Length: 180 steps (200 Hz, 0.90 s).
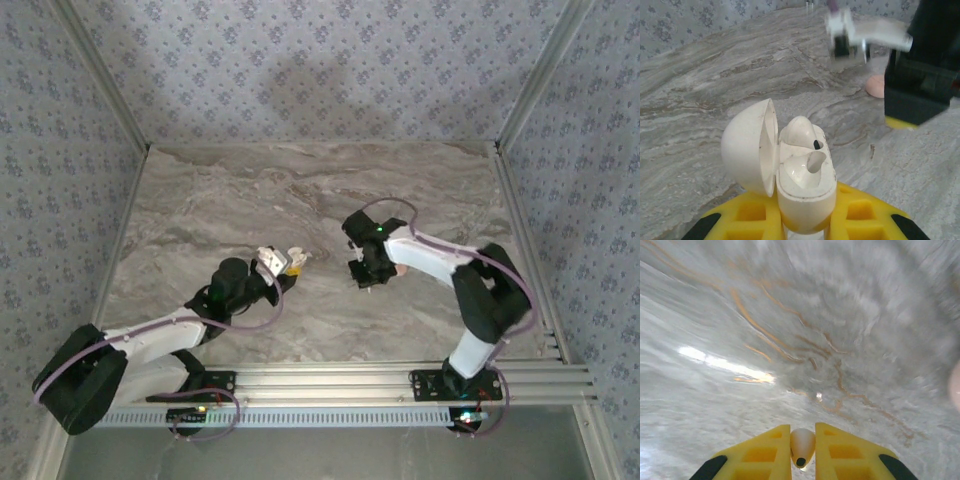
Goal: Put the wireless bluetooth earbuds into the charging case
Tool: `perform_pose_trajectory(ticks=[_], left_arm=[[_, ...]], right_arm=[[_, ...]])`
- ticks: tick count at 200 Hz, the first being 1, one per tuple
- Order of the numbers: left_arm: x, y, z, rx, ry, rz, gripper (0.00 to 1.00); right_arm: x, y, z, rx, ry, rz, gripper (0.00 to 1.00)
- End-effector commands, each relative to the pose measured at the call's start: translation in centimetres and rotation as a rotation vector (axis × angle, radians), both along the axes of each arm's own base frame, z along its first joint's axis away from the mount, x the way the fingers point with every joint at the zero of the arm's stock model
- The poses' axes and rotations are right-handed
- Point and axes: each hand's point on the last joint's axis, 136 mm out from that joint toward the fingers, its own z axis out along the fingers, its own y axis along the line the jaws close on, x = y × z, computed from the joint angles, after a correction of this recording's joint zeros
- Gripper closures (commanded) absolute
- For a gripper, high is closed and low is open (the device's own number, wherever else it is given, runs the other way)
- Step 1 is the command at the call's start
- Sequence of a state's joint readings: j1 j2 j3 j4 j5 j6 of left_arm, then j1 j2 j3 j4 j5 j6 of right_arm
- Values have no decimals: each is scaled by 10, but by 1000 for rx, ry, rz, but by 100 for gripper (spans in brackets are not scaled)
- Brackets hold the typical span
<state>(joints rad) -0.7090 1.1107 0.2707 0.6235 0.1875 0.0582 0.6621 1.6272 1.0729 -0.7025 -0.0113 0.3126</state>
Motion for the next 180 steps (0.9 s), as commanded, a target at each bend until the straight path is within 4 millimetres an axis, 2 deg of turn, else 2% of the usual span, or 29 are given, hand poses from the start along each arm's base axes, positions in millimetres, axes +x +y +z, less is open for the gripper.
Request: perform_pose_trajectory(ticks=[1, 17, 43, 62, 82, 115, 180], left_arm=[[-6, -15, 30, -138, -93, -74, 91], [-5, -22, 33, -163, -113, -95, 91], [-5, -33, 39, -191, -127, -138, 91], [-4, -41, 44, -207, -131, -160, 91], [-4, -46, 50, -229, -136, -170, 91], [-4, -50, 58, -254, -137, -184, 91], [-5, -49, 69, -275, -147, -187, 91]], right_arm=[[31, 28, 64, 200, -302, 26, 85], [36, 40, 106, 341, -442, 59, 85], [35, 53, 156, 491, -577, 160, 84], [24, 68, 183, 605, -640, 253, 85], [12, 82, 201, 717, -686, 335, 85], [-3, 99, 211, 816, -726, 428, 85], [-16, 116, 199, 847, -703, 508, 85]])
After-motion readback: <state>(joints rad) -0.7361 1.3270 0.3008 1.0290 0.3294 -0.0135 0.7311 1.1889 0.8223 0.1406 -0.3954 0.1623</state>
